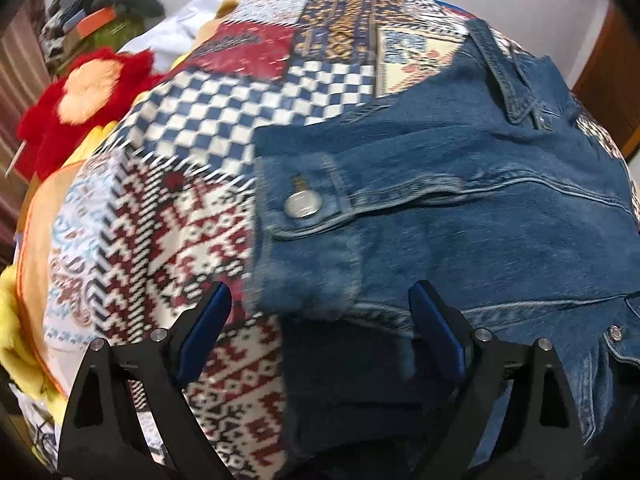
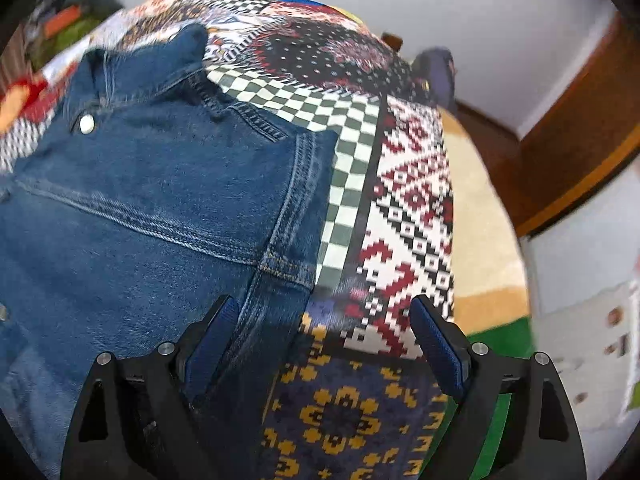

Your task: Fold large clothes

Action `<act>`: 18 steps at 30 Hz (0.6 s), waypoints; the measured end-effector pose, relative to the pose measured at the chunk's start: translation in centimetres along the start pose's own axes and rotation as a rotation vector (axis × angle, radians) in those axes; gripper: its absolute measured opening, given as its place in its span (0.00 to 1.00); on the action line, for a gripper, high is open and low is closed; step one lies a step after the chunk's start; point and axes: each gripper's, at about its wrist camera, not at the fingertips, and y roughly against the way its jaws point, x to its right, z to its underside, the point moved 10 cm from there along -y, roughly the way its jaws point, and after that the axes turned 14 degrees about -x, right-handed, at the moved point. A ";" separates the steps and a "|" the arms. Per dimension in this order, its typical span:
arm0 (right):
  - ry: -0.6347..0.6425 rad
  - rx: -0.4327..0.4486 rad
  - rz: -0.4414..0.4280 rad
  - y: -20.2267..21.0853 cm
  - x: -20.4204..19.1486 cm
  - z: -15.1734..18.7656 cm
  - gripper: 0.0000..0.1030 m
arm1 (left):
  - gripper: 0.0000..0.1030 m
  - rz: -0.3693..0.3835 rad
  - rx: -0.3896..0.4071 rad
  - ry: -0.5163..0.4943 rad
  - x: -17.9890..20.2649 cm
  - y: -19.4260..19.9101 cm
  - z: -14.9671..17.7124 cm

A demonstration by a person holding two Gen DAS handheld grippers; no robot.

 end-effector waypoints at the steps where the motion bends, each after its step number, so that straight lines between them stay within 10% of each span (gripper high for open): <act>1: -0.017 -0.009 -0.029 0.1 0.2 0.1 0.84 | 0.89 -0.009 -0.004 0.005 -0.5 0.2 0.2; 7: -0.095 0.016 -0.203 2.5 0.8 -0.5 0.84 | 0.89 -0.058 0.037 0.040 -4.2 3.0 0.2; 18: -0.159 0.083 -0.385 4.8 0.7 -5.9 0.84 | 0.89 0.165 0.011 0.095 -4.5 2.2 -6.0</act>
